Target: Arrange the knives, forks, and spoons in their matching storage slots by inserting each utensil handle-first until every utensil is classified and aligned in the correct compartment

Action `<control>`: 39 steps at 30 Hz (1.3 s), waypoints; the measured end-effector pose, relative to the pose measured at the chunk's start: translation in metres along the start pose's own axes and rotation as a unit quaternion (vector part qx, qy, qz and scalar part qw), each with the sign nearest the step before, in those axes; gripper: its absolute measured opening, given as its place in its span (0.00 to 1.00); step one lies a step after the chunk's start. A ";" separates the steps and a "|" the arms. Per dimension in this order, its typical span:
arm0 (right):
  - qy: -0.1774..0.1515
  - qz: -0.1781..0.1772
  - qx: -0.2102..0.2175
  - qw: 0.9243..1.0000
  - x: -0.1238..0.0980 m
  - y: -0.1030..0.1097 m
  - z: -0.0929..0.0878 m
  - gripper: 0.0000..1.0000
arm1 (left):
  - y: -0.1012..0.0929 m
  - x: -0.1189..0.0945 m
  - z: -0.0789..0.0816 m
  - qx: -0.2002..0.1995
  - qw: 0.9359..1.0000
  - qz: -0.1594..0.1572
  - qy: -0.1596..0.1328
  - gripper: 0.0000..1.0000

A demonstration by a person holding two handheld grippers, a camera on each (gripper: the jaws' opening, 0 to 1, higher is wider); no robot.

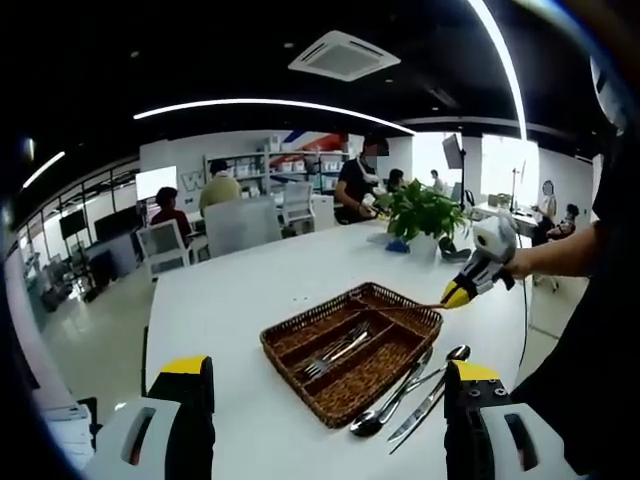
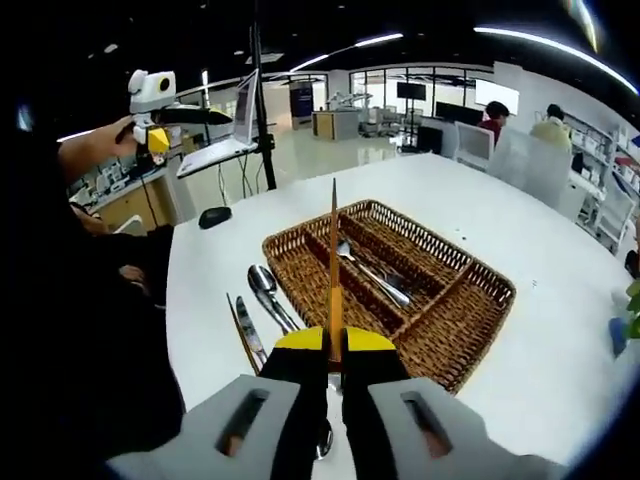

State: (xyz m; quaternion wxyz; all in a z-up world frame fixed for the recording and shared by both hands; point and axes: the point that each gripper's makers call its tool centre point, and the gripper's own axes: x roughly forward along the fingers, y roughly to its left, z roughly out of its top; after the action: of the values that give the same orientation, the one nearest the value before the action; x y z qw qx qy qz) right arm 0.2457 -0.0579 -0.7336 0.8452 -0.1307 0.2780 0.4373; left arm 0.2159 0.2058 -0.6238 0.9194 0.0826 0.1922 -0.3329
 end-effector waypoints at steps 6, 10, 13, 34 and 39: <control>-0.002 -0.043 0.014 0.999 -0.005 -0.011 0.000 0.00 | -0.002 0.001 0.001 0.002 1.000 -0.004 -0.001 1.00; -0.006 -0.138 0.031 0.990 -0.016 -0.042 0.001 0.00 | -0.003 0.000 0.002 0.001 1.000 -0.003 -0.004 1.00; -0.010 -0.200 0.088 0.976 -0.032 -0.067 -0.002 0.00 | -0.004 0.001 0.001 0.001 1.000 -0.004 -0.004 1.00; -0.025 -0.304 0.179 0.935 -0.059 -0.097 0.000 0.00 | -0.010 0.005 -0.001 -0.007 1.000 -0.018 -0.004 1.00; -0.030 -0.303 0.188 0.934 -0.057 -0.099 0.007 0.00 | -0.008 0.004 -0.003 -0.009 1.000 -0.017 -0.003 0.97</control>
State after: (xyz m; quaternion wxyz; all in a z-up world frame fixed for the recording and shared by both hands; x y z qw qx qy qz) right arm 0.3024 -0.1500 -0.6967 0.9546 -0.0345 0.2770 0.1039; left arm 0.2131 0.1983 -0.6288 0.9151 0.0699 0.1934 -0.3470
